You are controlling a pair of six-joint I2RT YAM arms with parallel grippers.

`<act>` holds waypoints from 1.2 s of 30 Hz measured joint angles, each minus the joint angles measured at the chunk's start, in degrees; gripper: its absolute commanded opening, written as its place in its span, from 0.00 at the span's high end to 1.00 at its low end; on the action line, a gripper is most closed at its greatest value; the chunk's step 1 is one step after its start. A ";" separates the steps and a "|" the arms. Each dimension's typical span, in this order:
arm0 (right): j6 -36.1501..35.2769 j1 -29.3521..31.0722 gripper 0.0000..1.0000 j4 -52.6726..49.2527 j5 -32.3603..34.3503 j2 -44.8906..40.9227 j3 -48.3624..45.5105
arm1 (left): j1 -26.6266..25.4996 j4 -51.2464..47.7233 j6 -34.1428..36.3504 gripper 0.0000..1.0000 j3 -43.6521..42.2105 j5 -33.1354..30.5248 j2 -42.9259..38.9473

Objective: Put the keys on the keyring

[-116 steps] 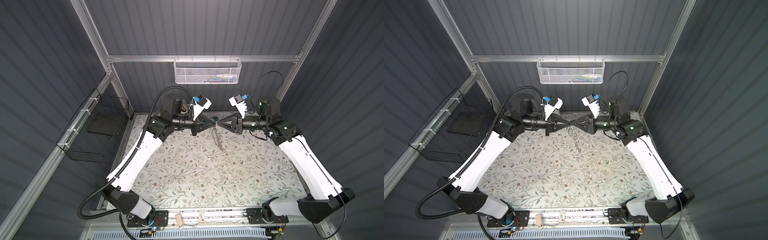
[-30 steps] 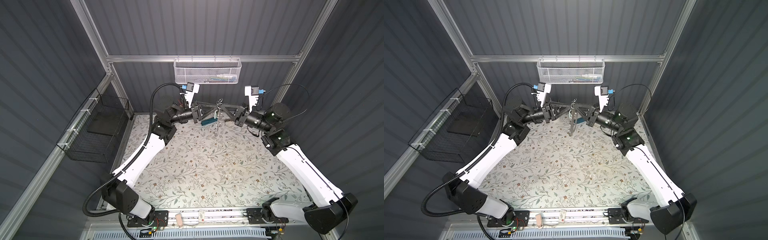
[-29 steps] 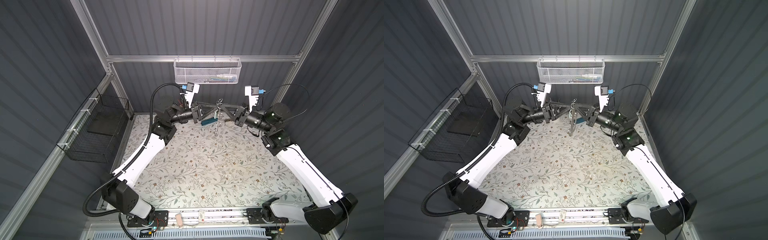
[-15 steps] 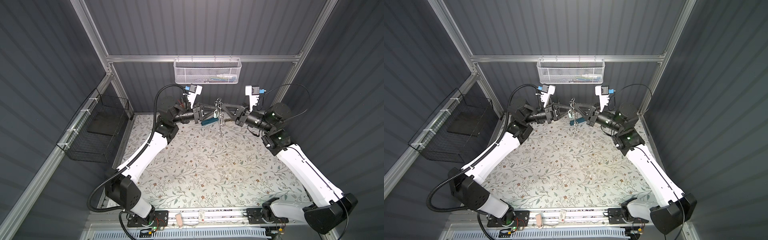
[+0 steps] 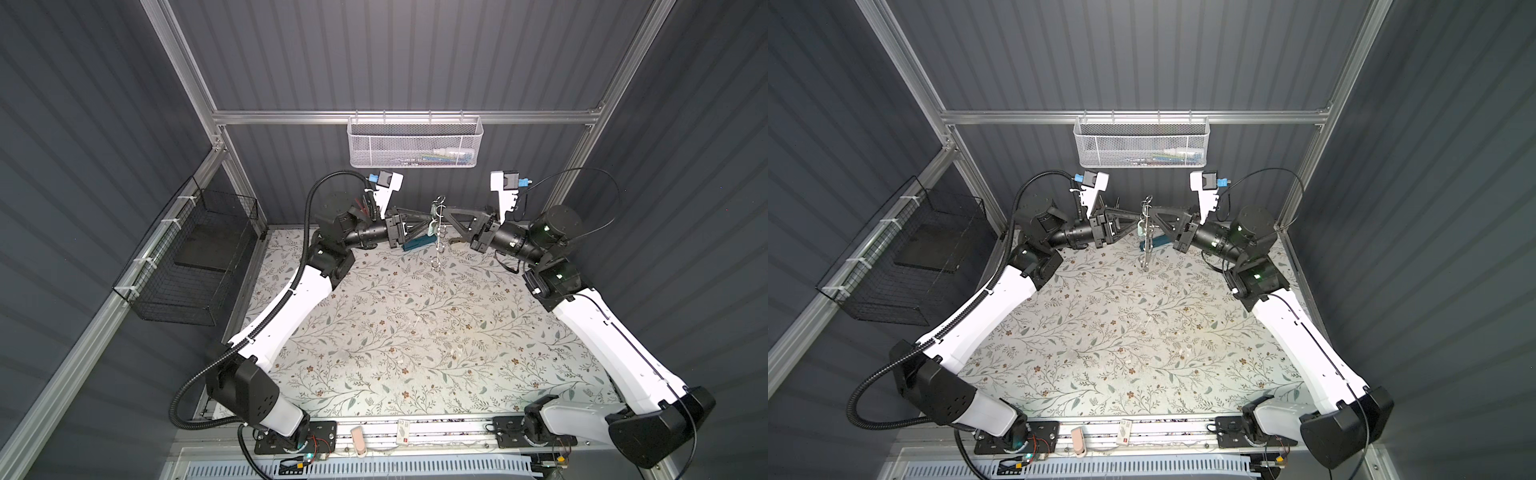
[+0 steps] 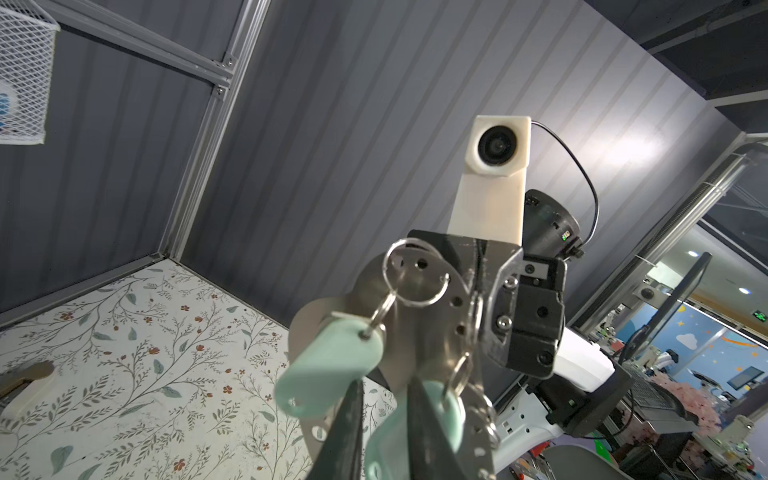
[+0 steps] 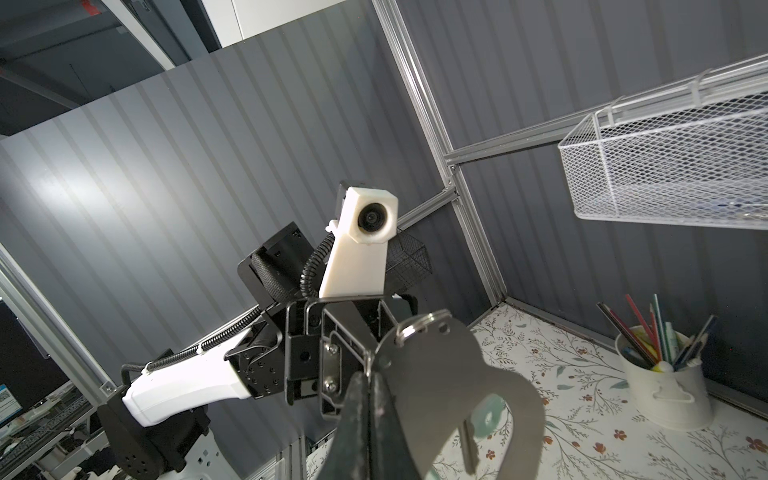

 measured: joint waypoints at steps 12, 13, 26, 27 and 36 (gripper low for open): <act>0.17 0.00 0.98 0.02 0.02 0.00 0.00 | -0.98 5.88 -0.72 0.65 -0.04 -0.74 -1.55; 0.22 0.00 0.98 0.02 0.02 0.00 0.00 | -1.31 5.86 -0.72 0.64 -0.04 -0.59 -1.16; 0.31 0.00 0.98 -0.07 0.09 -0.02 -0.39 | -2.91 5.46 -0.52 0.75 0.55 -0.24 0.35; 0.31 0.00 0.98 -0.07 0.07 -0.02 -0.44 | -2.91 5.46 -0.52 0.76 0.57 -0.31 0.35; 0.31 0.04 0.98 -0.04 0.04 -0.07 -0.74 | -2.91 5.46 -0.31 0.92 0.57 -0.59 0.35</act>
